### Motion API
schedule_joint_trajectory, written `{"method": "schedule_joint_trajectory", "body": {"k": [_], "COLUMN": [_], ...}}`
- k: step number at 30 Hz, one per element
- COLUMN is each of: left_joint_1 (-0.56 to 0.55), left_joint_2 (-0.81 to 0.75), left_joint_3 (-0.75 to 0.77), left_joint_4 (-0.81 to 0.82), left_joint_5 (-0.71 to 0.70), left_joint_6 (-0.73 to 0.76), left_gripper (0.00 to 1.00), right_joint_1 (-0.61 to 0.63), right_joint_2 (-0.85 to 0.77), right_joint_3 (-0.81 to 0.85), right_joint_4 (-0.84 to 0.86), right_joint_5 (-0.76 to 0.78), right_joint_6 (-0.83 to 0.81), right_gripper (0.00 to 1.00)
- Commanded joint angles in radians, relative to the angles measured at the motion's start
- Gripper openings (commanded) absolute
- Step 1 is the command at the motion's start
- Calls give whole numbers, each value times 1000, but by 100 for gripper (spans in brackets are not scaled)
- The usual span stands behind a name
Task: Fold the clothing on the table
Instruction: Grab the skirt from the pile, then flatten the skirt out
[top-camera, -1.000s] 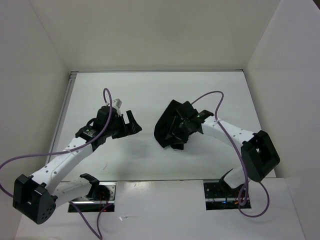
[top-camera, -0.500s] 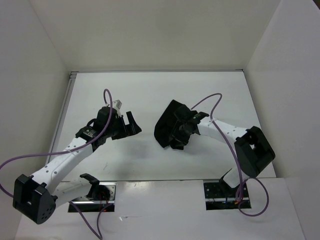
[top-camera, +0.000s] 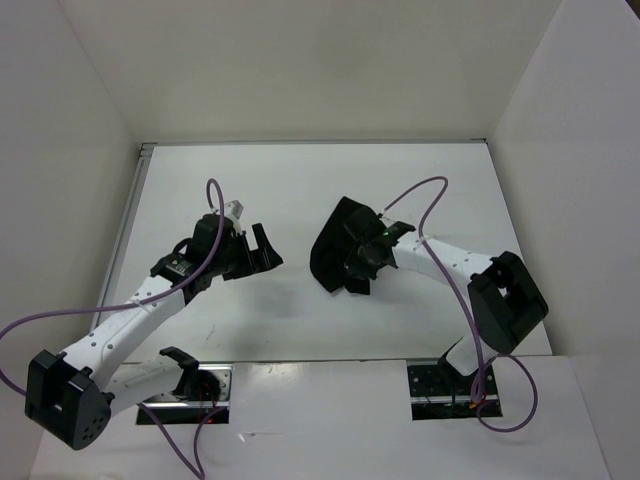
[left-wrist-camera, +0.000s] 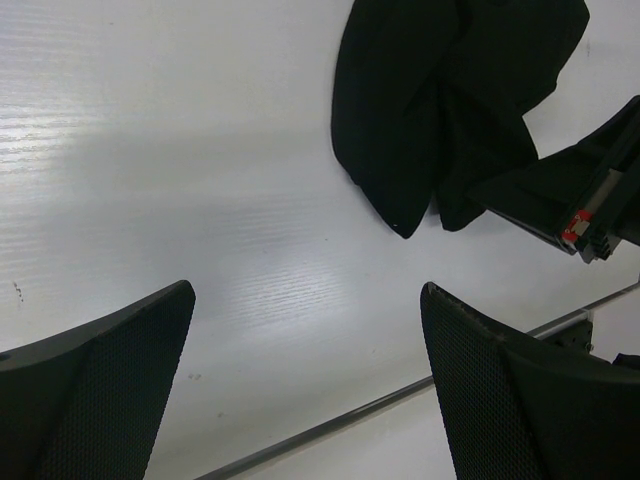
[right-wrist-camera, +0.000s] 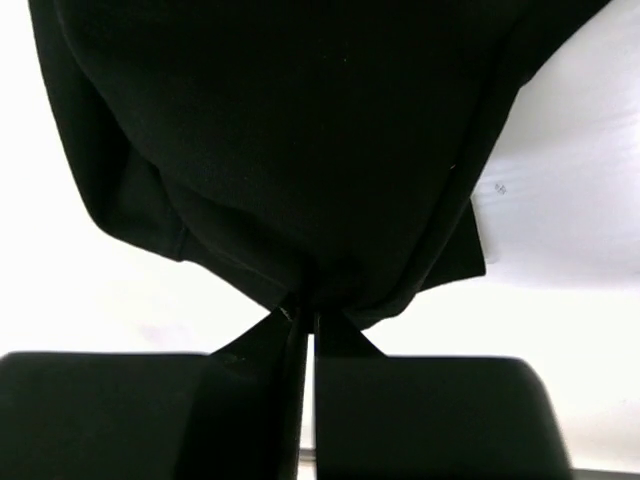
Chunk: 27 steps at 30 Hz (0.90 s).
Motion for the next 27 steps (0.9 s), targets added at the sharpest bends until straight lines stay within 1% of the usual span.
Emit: {"method": "schedule_joint_trajectory", "body": {"k": [1,3,5,7,8,10,11,12,14,16,17,18,19,21,23,24,27], "left_joint_1": [7,7,7,7,7,7,7,7,7,7,7,7,7,7,7,7,7], "left_joint_2": [-20,-20,-20,-20,-20,-11,-11,-11,0,0,0,0,0,-12,-23,-23,-23], "left_joint_3": [-9,-9,-9,-9,-9,-9,-9,-9,-9,0,0,0,0,0,-10,-10,-10], "left_joint_4": [19,19,19,19,19,28,28,38,38,38,38,38,38,38,38,38,38], "left_joint_5": [-7,-7,-7,-7,-7,-7,2,2,11,11,11,11,11,11,2,2,2], "left_joint_6": [23,23,23,23,23,23,23,23,23,23,23,23,23,23,23,23,23], "left_gripper": [100,100,100,100,100,100,100,100,100,100,100,100,100,100,100,100,100], "right_joint_1": [8,18,18,18,18,18,18,18,18,18,18,18,9,9,-2,-11,-11], "right_joint_2": [-9,-29,-91,-163,-180,-205,-205,-205,-205,-214,-245,-256,-256,-276,-297,-273,-204], "right_joint_3": [41,82,139,265,368,469,565,601,667,676,632,612,612,595,572,592,627], "right_joint_4": [27,27,3,-32,-45,-69,-83,-83,-83,-69,-56,-34,-22,-32,6,-15,-40], "right_joint_5": [100,109,149,187,197,197,197,197,149,166,227,214,170,190,178,136,90], "right_joint_6": [-26,-61,-124,-176,-243,-314,-372,-399,-465,-465,-436,-452,-462,-433,-433,-451,-460], "right_gripper": [0,0,0,0,0,0,0,0,0,0,0,0,0,0,0,0,0]}}
